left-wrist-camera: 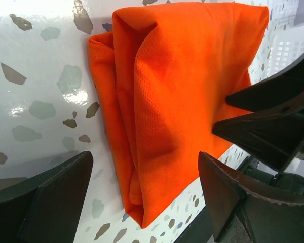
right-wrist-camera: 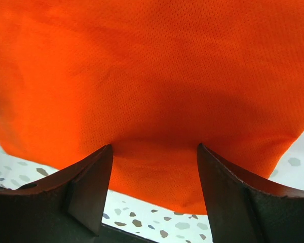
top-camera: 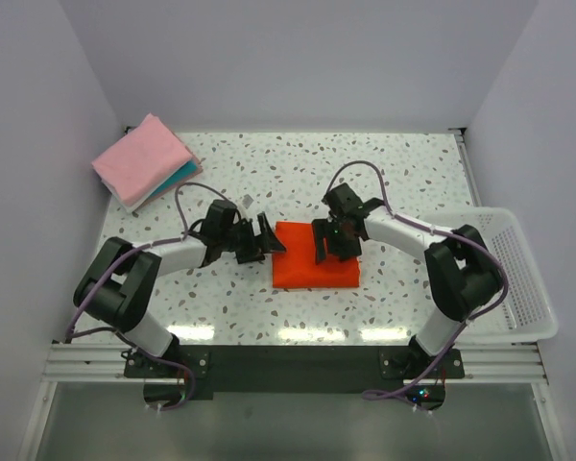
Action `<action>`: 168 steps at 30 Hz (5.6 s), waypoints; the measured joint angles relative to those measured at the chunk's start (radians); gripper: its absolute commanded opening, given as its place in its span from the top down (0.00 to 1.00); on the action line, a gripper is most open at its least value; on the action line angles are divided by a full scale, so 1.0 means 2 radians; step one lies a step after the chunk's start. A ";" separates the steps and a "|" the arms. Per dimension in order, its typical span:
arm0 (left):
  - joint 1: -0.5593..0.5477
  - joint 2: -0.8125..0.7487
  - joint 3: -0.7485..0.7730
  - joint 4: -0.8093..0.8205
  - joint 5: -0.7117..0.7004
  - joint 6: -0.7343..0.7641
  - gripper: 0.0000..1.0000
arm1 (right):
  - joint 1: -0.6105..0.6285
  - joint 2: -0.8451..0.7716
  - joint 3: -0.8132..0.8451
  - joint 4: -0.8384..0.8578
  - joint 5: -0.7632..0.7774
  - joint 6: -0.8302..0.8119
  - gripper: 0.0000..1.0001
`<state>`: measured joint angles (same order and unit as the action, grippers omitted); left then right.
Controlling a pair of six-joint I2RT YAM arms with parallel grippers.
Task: Fold and stack the t-shirts
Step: Fold the tshirt, then neatly place the folded tshirt to the corner
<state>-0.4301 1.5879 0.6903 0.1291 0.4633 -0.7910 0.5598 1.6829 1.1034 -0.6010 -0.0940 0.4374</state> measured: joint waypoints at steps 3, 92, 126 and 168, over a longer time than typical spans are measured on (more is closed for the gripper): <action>-0.005 0.010 -0.006 0.020 0.001 -0.015 0.10 | 0.000 0.019 -0.004 0.006 -0.006 -0.008 0.30; 0.111 0.277 0.778 -0.527 -0.481 0.336 1.00 | -0.016 0.006 0.128 -0.096 -0.016 -0.087 0.19; 0.274 0.189 0.752 -0.418 -0.298 0.247 1.00 | -0.018 0.020 0.135 -0.101 -0.014 -0.091 0.19; 0.365 0.134 0.518 -0.391 -0.415 0.202 0.00 | -0.018 0.019 0.135 -0.101 -0.010 -0.090 0.18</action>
<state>0.3008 1.8557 1.7264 -0.6533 -0.3672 -0.3866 0.5240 1.7210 1.3743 -0.8028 -0.1139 0.2569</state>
